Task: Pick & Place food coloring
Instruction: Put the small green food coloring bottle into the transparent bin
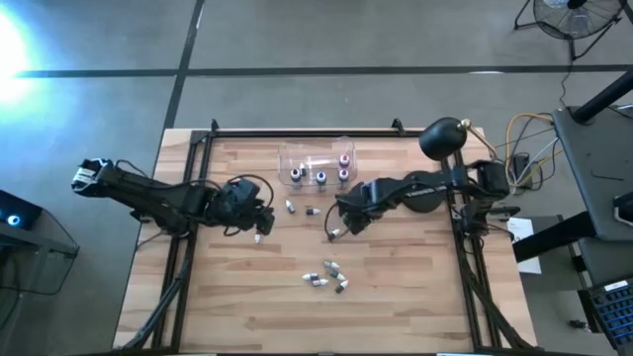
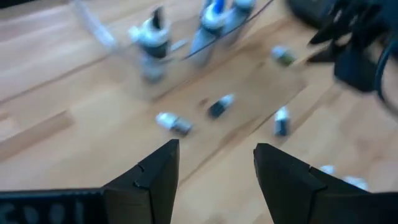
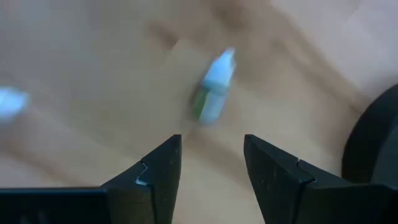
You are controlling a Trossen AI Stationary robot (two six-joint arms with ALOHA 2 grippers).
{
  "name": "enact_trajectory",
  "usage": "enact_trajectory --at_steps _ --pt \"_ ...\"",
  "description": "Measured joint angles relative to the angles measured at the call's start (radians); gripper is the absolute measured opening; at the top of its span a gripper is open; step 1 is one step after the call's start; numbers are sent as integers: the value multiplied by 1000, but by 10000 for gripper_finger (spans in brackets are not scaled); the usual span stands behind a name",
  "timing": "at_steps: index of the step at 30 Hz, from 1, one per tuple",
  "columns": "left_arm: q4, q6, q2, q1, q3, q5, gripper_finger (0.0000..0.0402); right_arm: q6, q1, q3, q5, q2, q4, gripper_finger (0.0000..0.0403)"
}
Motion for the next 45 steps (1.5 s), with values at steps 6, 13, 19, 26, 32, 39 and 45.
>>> enact_trajectory --at_steps 6,13,19,26,32,39,45 --pt "-45 -82 -23 -21 -87 57 181 6 -68 0 -14 24 77 183" --pt "-33 -129 -32 -38 -200 185 181 23 -146 0 -60 54 116 185" --pt "15 -132 -32 -42 -263 276 181 34 -161 3 -101 98 179 177" --pt "21 -125 -32 -45 -266 281 181 38 -159 14 -75 124 181 163" --pt "24 -125 -32 -45 -266 282 181 -139 -149 12 -74 82 144 165" --pt "80 -133 -32 -45 -265 281 181 -385 -122 17 -64 21 60 168" --pt "161 -134 -32 -45 -264 275 181 -816 -51 12 -72 13 71 158"
